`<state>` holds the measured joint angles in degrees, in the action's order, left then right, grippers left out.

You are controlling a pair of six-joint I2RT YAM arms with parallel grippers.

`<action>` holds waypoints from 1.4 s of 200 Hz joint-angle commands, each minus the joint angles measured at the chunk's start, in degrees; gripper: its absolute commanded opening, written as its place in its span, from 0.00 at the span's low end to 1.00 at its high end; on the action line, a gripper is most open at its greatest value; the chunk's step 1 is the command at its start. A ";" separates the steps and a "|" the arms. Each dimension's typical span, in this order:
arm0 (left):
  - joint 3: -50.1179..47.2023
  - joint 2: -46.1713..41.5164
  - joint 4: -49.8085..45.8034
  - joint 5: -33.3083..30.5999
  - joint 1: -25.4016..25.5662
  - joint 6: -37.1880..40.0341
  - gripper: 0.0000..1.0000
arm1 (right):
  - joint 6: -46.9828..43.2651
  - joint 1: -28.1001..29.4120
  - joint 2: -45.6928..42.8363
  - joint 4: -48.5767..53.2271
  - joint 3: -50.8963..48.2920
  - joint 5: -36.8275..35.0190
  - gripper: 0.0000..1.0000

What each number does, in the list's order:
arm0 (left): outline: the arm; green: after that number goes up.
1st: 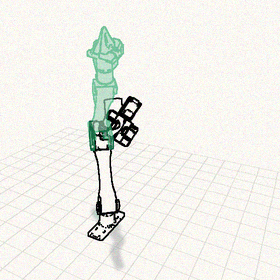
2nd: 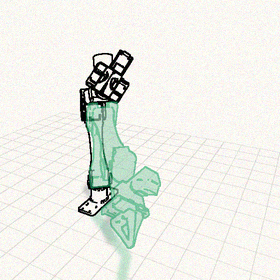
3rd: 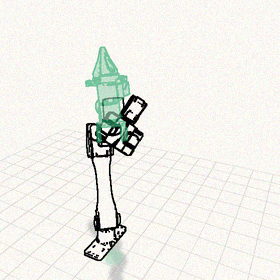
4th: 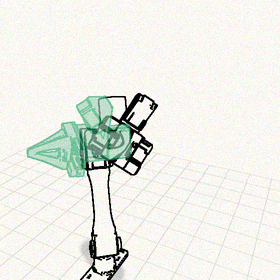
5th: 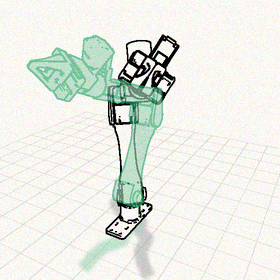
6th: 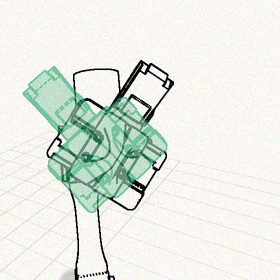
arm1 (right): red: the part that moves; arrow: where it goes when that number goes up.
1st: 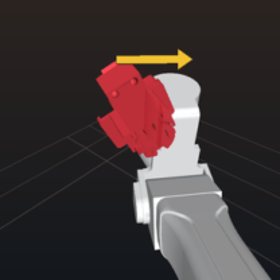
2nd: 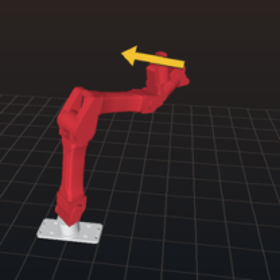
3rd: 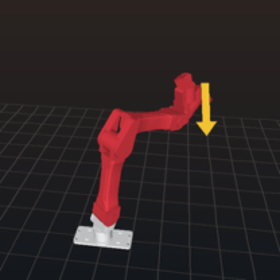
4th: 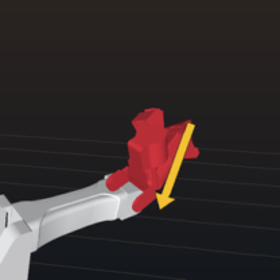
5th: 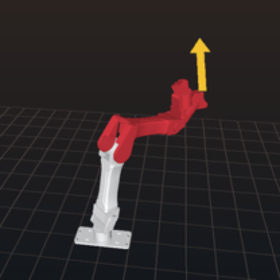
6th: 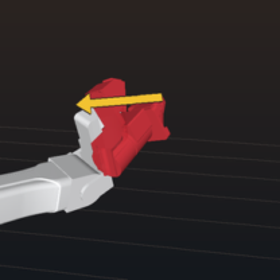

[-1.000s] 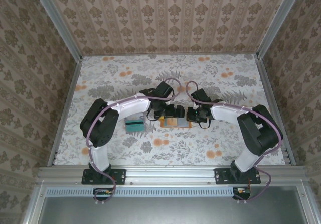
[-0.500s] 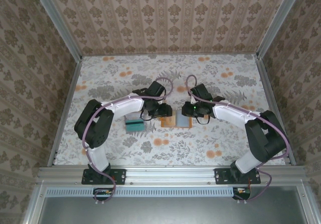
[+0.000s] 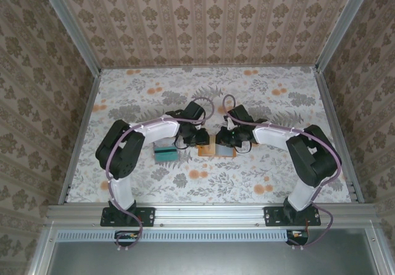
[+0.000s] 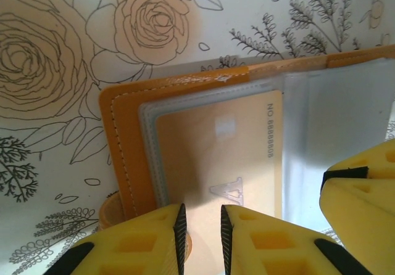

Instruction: Take the credit cards out of the card holder

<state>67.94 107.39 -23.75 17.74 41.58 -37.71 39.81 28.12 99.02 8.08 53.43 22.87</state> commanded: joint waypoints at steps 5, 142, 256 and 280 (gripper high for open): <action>-0.21 1.37 -1.27 -0.27 -0.23 -0.20 0.25 | 1.76 0.09 1.46 -0.76 1.30 2.10 0.15; -0.57 1.94 -0.25 0.62 0.89 -0.99 0.23 | 2.37 0.11 4.73 -0.72 1.47 3.62 0.17; -0.53 2.29 -1.90 -0.64 0.61 -1.04 0.16 | 2.28 -0.72 2.66 0.26 -0.36 2.20 0.00; -1.04 2.29 -2.33 -0.95 0.01 -1.04 0.15 | 1.93 -2.02 0.99 0.61 -1.77 1.87 0.00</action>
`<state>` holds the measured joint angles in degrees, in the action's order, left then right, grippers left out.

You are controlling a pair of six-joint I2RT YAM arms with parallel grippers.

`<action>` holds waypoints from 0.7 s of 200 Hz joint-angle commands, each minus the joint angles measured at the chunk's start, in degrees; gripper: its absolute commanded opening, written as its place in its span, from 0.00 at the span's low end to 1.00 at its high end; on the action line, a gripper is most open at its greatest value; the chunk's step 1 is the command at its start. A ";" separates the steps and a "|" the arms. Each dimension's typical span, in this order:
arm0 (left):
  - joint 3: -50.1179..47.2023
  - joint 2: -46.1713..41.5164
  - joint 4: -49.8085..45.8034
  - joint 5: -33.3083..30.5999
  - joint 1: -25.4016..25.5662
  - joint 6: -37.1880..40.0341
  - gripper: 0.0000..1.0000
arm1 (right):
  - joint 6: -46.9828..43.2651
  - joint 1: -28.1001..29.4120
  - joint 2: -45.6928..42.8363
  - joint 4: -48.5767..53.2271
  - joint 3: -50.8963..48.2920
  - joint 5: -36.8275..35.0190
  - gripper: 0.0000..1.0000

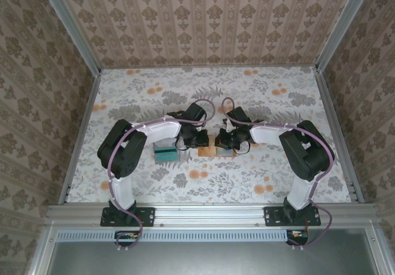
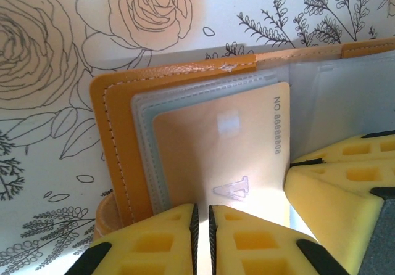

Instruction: Take the credit cards out of the card holder

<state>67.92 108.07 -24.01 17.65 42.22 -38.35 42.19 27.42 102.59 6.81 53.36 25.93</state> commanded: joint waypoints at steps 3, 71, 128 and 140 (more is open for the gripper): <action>-1.08 1.62 -2.17 -0.86 -0.64 -0.38 0.15 | -0.52 -1.46 -2.75 1.96 -1.88 -1.23 0.00; -0.80 1.70 -2.13 -0.47 -0.75 -0.24 0.14 | -0.45 -1.89 -2.50 -0.05 -2.40 0.92 0.14; -0.24 2.32 -2.31 -0.07 -0.38 -0.10 0.04 | 0.68 -1.67 0.62 -3.09 -1.87 3.71 0.18; -0.14 2.32 -2.47 -0.07 -0.30 -0.15 0.02 | 0.78 -1.67 0.90 -3.37 -1.94 3.91 0.18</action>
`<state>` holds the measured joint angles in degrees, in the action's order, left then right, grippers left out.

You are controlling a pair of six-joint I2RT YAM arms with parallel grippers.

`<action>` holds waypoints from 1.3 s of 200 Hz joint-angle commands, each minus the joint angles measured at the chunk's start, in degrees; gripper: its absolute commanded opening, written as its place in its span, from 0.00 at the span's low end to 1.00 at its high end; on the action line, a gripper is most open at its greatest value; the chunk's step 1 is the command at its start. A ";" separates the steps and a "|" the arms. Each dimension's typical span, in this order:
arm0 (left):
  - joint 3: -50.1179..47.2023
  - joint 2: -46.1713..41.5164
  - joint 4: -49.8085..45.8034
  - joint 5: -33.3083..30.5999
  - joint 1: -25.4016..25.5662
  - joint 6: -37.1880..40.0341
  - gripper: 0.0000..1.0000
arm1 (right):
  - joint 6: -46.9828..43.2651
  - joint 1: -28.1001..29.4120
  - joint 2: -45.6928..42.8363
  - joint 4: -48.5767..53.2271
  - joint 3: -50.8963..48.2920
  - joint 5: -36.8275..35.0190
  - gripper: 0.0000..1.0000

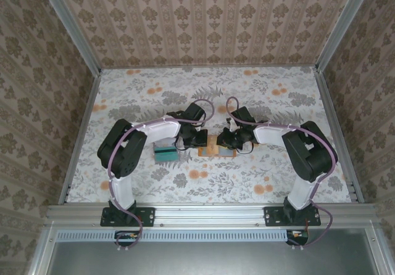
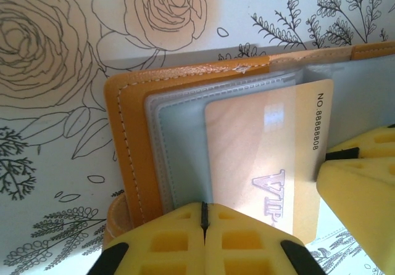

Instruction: Take the credit cards out of the card holder

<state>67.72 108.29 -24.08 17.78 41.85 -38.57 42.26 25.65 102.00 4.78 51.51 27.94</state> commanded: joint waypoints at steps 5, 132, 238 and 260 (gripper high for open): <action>0.05 2.10 -2.41 -0.20 0.08 0.07 0.01 | 0.78 0.11 1.60 -1.35 -0.09 1.89 0.18; -0.11 1.88 -3.26 -0.64 -0.15 1.04 0.00 | -2.10 -3.28 -1.03 0.95 -2.55 1.59 0.00; 2.15 0.11 -4.48 -1.08 -0.45 1.91 0.01 | -8.12 -10.18 -12.33 6.98 -5.36 4.05 0.00; 3.82 -1.03 -5.34 -1.33 -0.45 2.31 0.04 | -9.52 -10.85 -15.40 9.19 -4.89 4.05 0.00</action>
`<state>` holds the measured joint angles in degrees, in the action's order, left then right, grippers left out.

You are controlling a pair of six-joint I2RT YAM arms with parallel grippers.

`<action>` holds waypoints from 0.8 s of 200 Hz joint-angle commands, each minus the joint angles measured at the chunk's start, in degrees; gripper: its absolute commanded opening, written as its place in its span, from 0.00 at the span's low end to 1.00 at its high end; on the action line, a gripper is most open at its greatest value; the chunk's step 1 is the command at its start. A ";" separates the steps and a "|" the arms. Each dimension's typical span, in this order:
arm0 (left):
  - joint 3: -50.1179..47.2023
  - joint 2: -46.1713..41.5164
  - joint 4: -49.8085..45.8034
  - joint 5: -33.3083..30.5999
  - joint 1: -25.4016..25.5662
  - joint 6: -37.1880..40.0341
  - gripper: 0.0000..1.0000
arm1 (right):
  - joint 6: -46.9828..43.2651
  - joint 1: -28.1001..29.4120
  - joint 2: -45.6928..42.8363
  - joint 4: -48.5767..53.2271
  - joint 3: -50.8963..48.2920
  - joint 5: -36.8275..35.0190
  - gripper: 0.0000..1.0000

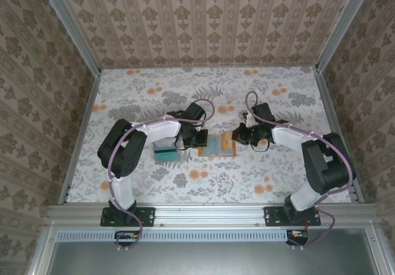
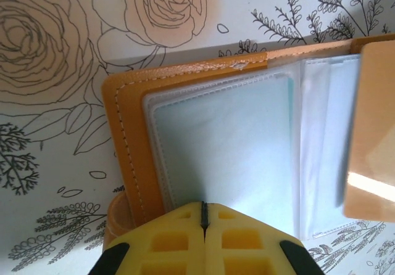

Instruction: Take the credit cards out of the card holder

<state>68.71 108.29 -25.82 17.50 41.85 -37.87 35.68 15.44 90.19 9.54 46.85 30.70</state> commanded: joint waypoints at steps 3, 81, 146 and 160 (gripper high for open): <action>3.14 -1.25 -3.80 -1.06 -0.51 1.65 0.04 | -3.24 -0.64 -3.99 4.77 -0.08 1.24 0.00; 4.88 -13.93 -7.29 -5.82 -4.05 1.93 0.46 | -12.59 1.32 -9.81 15.58 11.21 -2.89 0.00; -4.48 -33.51 -9.66 -15.01 -12.94 0.75 1.00 | -29.44 14.12 -4.56 17.27 24.06 -12.70 0.00; -6.65 -37.59 -10.55 -15.18 -15.28 0.93 1.00 | -33.83 16.90 -2.04 17.36 27.44 -14.05 0.00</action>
<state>65.80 76.20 -32.58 5.89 29.56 -36.88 12.69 28.49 84.16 24.93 69.10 21.67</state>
